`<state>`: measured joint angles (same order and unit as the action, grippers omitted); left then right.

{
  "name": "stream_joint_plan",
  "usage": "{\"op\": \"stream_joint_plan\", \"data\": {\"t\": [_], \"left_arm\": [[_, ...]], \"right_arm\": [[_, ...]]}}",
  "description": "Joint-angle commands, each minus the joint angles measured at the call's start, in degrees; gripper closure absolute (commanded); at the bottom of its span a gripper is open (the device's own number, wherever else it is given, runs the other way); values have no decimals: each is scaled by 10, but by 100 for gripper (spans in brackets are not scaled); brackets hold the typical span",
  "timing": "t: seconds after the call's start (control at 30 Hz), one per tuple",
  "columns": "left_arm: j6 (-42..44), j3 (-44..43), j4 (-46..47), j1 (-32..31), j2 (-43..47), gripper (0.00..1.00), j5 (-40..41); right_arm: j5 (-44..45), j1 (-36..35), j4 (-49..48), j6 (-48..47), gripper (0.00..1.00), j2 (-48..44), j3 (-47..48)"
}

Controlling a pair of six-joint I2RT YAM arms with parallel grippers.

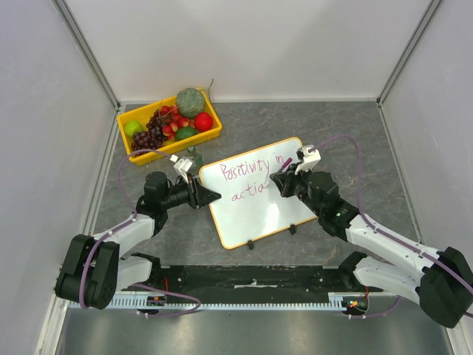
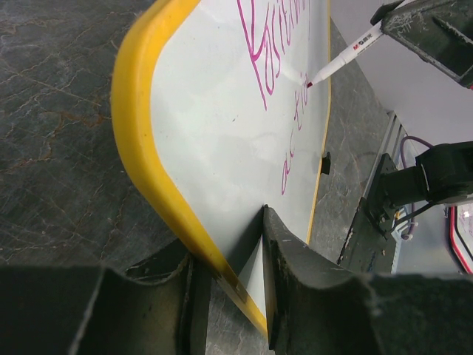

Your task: Write a sentence on the whiteboard

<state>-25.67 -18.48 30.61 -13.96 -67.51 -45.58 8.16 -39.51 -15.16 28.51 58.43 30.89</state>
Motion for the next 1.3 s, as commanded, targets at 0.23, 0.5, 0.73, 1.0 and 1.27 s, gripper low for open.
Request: {"op": "stream_joint_plan", "data": {"t": [0.23, 0.5, 0.73, 1.0, 1.27], "left_arm": [[42, -4, -13, -8, -11, 98, 6], [42, -4, -13, -8, -12, 98, 6], [42, -4, -13, -8, -12, 98, 4], [42, -4, -14, -8, -12, 98, 4], [42, -4, -13, -8, -11, 98, 4]], "right_arm": [[-4, 3, 21, -4, 100, -17, -39], [15, 3, 4, -7, 100, -2, -9], [24, 4, 7, -21, 100, 16, 21], [36, 8, 13, -28, 100, 15, 37], [36, 13, 15, -28, 100, 12, 38]]}}
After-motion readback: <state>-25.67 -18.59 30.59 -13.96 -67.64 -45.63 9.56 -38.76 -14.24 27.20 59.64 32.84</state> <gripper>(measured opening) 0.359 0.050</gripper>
